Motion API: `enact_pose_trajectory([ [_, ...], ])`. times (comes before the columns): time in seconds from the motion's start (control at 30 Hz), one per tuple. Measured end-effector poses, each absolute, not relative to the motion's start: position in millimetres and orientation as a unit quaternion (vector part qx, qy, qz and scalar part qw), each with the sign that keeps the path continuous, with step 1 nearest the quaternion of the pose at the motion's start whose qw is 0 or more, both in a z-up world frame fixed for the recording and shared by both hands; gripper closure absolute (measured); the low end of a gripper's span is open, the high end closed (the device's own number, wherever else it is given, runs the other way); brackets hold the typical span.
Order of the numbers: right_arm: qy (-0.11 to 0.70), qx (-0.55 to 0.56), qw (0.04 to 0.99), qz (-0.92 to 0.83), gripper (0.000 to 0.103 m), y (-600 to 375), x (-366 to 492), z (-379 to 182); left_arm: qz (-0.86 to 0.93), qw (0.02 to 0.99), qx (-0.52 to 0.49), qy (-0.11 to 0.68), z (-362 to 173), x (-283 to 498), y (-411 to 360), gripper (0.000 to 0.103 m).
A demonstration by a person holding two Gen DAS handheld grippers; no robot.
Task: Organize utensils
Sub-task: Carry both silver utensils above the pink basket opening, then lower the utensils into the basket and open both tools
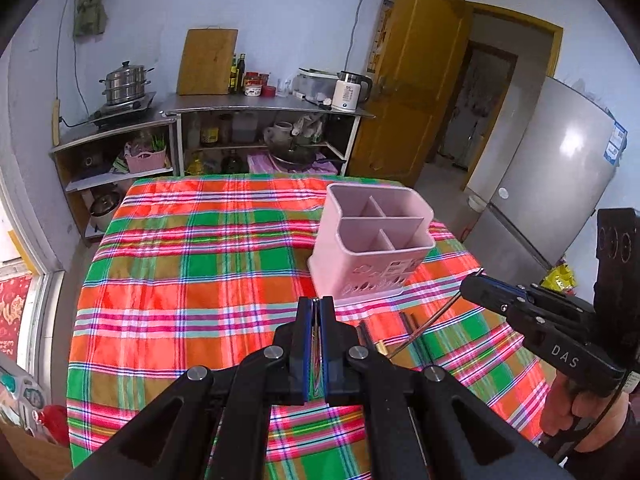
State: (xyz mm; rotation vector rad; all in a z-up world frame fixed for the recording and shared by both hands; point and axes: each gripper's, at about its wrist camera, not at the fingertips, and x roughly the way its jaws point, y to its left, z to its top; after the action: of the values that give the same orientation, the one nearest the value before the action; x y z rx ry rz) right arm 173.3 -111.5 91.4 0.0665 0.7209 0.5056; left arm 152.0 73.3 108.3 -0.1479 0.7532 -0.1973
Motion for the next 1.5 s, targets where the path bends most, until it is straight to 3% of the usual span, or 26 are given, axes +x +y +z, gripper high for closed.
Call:
enact_pose_trajectory([
  [0.7,0.252,0.040,0.944,0.207,0.099,-145.3,226.9,176.8,-0.136,0.941,-0.086,0.298,209.9,244.1,34.9,0.100],
  [1.0,0.251,0.048,0.946,0.200,0.099,-143.2,263.7,168.6,-0.132,0.938,-0.093,0.305,190.8,287.7,35.6,0.100],
  [1.5,0.325,0.050,0.924,0.193,0.099,-141.5,307.8,92.2,-0.126,0.920,-0.112,0.352,109.8,321.3,47.7,0.099],
])
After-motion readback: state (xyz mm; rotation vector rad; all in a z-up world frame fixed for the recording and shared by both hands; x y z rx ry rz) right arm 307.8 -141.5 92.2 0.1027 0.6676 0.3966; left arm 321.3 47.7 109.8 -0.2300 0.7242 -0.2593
